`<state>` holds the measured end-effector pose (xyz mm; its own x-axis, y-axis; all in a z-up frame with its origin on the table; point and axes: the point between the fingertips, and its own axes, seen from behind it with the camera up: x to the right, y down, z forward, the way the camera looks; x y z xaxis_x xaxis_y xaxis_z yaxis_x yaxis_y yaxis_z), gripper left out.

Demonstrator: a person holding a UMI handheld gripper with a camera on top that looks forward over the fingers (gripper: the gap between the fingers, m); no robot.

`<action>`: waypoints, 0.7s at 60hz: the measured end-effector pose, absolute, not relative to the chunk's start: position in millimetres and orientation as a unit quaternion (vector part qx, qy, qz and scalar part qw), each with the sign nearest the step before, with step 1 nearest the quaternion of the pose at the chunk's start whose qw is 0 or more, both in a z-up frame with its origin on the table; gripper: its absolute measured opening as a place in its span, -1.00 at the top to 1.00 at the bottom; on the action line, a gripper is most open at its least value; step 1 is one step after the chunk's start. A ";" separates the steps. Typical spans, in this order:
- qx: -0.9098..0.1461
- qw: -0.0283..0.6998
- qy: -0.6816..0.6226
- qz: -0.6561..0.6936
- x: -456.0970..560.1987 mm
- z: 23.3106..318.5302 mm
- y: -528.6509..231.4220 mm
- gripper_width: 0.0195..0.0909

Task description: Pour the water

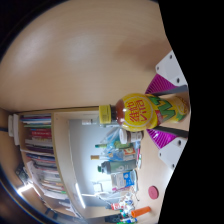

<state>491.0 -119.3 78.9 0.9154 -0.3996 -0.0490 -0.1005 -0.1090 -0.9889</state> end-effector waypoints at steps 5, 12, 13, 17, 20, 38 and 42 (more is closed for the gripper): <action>-0.733 0.644 0.183 -0.121 493.3 78.0 -120.1 0.28; -0.733 0.646 0.182 -0.115 466.0 93.6 -119.4 0.42; -0.731 0.649 0.176 -0.117 460.6 100.4 -118.1 0.42; -0.725 0.663 0.136 -0.129 433.4 137.0 -106.8 0.42; -0.714 0.678 0.097 -0.145 401.1 167.1 -94.8 0.42; -0.570 0.608 -0.334 -0.440 165.3 299.1 30.6 0.43; -0.512 0.543 -0.419 -0.517 134.2 286.6 53.4 0.43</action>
<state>134.2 53.4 286.6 0.1144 -0.1321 0.9846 0.9906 -0.0599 -0.1232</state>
